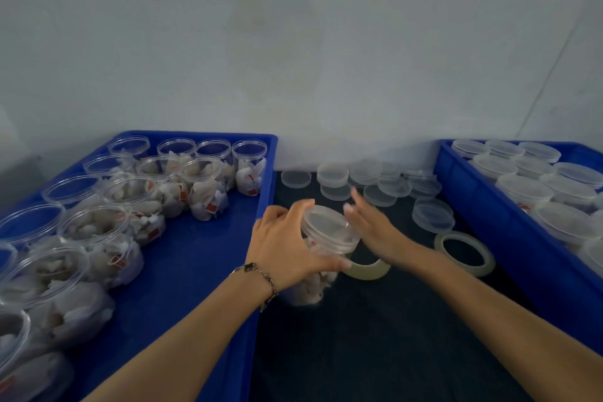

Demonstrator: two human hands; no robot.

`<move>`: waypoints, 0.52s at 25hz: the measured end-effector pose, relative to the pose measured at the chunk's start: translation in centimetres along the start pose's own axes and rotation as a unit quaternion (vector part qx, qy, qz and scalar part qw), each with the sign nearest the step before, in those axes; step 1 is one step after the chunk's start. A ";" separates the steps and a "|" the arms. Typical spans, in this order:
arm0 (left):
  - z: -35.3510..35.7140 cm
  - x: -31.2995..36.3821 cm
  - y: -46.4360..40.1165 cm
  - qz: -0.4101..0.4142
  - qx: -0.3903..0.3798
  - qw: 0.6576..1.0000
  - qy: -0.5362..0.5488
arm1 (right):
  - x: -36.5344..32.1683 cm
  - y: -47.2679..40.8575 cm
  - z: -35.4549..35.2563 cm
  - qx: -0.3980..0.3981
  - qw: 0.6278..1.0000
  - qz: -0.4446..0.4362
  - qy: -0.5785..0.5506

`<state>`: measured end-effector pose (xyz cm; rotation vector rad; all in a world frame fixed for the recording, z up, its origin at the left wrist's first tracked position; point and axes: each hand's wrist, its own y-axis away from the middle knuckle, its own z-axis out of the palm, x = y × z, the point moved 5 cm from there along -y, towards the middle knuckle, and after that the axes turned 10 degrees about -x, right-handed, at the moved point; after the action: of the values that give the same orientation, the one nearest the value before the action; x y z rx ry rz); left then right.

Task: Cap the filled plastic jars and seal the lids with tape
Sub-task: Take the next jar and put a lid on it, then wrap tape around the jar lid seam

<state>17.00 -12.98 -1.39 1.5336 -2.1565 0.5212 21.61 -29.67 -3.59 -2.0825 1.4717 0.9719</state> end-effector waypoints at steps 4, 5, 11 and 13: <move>0.8 -1.1 -0.6 -0.021 -0.036 0.999 -0.017 | 7.6 1.3 3.2 -0.098 0.967 0.080 0.220; 0.8 -1.2 -0.9 -0.028 -0.040 0.999 0.002 | 8.3 1.4 3.5 -0.099 0.950 0.069 0.289; 2.0 -1.1 -1.8 -0.065 -0.090 0.994 0.024 | 6.8 3.6 3.8 -0.045 0.912 0.020 0.406; 2.2 -0.7 -1.7 -0.047 -0.100 0.994 -0.001 | 5.8 5.0 3.0 -0.026 0.931 0.037 0.363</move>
<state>18.55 -14.12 -3.51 1.5160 -2.0558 0.2642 17.19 -33.19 -9.61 -2.5928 1.8751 0.2400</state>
